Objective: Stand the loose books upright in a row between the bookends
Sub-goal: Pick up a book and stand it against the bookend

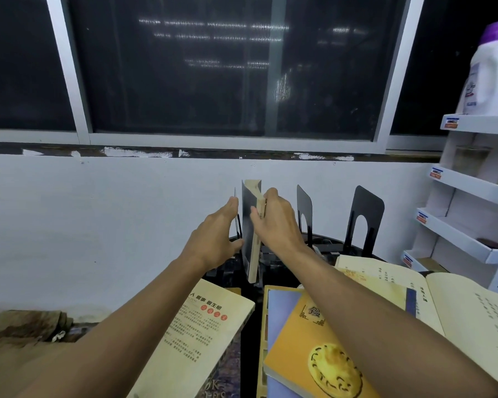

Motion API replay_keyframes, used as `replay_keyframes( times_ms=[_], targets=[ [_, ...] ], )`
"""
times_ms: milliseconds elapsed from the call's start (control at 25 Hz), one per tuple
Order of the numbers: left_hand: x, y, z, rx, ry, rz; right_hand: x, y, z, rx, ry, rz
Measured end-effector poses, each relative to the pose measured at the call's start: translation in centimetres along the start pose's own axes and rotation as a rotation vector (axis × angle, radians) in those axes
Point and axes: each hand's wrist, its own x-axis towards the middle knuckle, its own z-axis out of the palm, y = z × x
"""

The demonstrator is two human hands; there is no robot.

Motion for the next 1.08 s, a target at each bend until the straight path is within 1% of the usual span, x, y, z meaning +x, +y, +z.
replay_keyframes(
  times_ms=[240,440,680,880,1000,1080],
  targets=[
    [-0.3,0.4,-0.1,-0.054,0.025,0.024,-0.1,0.8,0.2,0.187,-0.14,-0.038],
    [-0.5,0.4,-0.3,-0.092,0.027,0.039,0.1,1.0,-1.0,0.157,-0.275,-0.189],
    [-0.4,0.5,0.0,-0.122,0.006,0.016,-0.1,1.3,-1.0,0.163,-0.315,-0.178],
    [-0.5,0.8,-0.3,-0.113,-0.03,-0.002,-0.5,1.8,-2.4,0.131,-0.422,-0.137],
    [-1.1,1.7,-0.9,-0.061,-0.003,-0.031,-0.8,2.1,-4.2,0.071,-0.411,-0.114],
    [-1.8,2.7,-1.6,-0.053,0.043,-0.045,-1.2,2.5,-6.0,0.008,-0.395,-0.111]
  ],
)
